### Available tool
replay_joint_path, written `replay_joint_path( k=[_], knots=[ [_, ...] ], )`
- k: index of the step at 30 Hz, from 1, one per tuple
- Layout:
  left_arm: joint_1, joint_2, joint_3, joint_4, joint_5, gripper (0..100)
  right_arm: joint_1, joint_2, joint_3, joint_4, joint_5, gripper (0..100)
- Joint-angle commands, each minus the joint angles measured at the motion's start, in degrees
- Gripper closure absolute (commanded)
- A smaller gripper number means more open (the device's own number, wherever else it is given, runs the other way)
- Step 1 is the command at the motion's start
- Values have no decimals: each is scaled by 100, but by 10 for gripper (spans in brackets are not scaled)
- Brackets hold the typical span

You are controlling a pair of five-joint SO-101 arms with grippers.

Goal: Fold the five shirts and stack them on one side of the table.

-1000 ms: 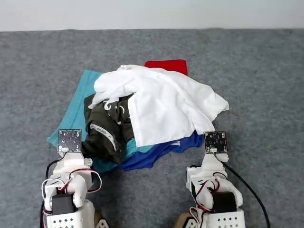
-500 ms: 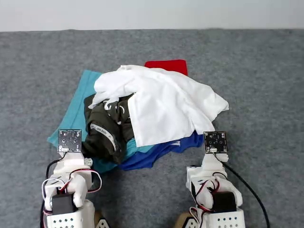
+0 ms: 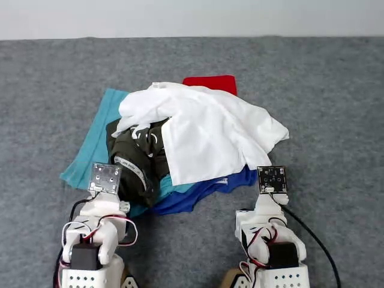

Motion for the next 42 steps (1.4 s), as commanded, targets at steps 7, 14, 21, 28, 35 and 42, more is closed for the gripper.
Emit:
replay_joint_path(
  k=[7,14,21,28,35,42],
  knots=[
    [44,0,-1499,-598,-457,992,-31,-48,88,-13,-53,989],
    [88,923,-3073,-607,-422,993,-31,-48,88,-13,-53,989],
    [97,4475,-5859,-141,-413,993,-31,-48,88,-13,-53,989],
    [668,7024,-8426,1301,-686,992,-31,-48,88,-13,-53,989],
    [1363,9046,-10149,2462,-1864,986,-31,-48,88,-13,-53,989],
    [1336,10699,-11644,3130,-1960,754,-31,-48,88,-13,-53,989]
  ],
)
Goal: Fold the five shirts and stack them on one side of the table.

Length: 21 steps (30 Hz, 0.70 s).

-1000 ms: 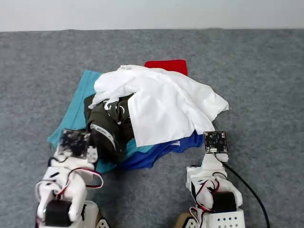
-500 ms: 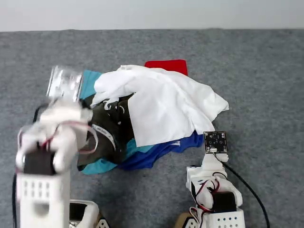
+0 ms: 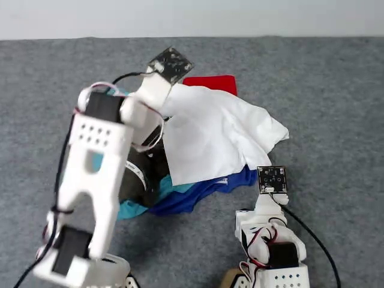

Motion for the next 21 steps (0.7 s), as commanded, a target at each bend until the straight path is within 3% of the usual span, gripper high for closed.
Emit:
replay_joint_path(
  k=[1,5,15,21],
  knots=[
    [-123,563,-760,185,-26,722,-31,-48,88,-13,-53,989],
    [-193,1178,-1200,185,-53,650,-31,-48,88,-13,-53,989],
    [-237,2804,-1332,-88,-97,652,-31,-48,88,-13,-53,989],
    [-281,3349,-1341,-352,53,803,-31,-48,88,-13,-53,989]
  ],
)
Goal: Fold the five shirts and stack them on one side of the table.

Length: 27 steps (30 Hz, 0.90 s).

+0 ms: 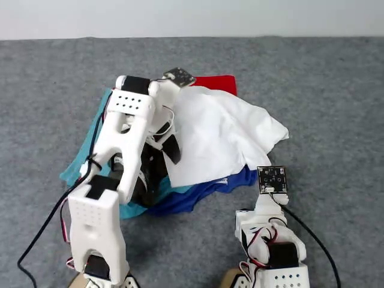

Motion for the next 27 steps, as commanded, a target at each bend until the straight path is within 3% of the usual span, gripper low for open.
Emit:
replay_joint_path(
  k=[1,4,13,19,27],
  knots=[
    [0,18,-198,-105,70,850,-31,-48,88,-13,-53,989],
    [9,-70,-391,123,-9,998,-31,-48,88,-13,-53,989],
    [-703,-2092,-760,431,-70,997,-31,-48,88,-13,-53,989],
    [-1776,-3560,-760,431,-79,997,-31,-48,88,-13,-53,989],
    [-3736,-4378,-787,404,-404,997,-31,-48,88,-13,-53,989]
  ],
)
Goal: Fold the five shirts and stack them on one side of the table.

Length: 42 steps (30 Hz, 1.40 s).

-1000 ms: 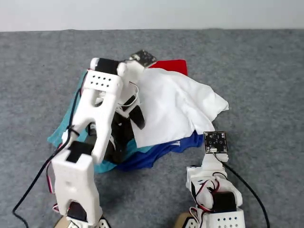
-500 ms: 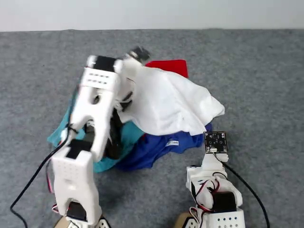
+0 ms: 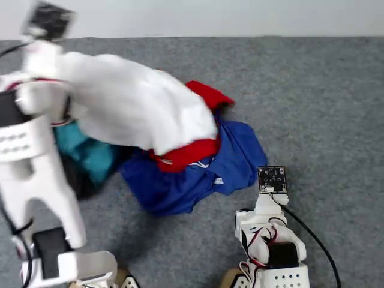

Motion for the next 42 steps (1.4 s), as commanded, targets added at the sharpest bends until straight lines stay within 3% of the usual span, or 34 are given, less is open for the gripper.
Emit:
replay_joint_path(
  k=[1,7,11,20,22,27,34,42],
  knots=[
    [-967,-554,-277,18,-334,997,-31,-48,88,-13,-53,989],
    [-2620,-642,-251,-571,-668,997,-31,-48,88,-13,-53,989],
    [-3376,-624,-163,-905,-756,997,-31,-48,88,-13,-53,989],
    [-3666,-633,1182,-1653,-993,988,-31,-48,88,-13,-53,989],
    [-3666,-642,1341,-1793,-1046,933,-31,-48,88,-13,-53,989],
    [-3640,-686,1367,-1776,-1125,656,-31,-48,88,-13,-53,989],
    [-2840,-695,1033,-1538,-1116,647,-31,-48,88,-13,-53,989],
    [-141,-624,963,-281,-299,647,-31,-48,88,-13,-53,989]
  ],
)
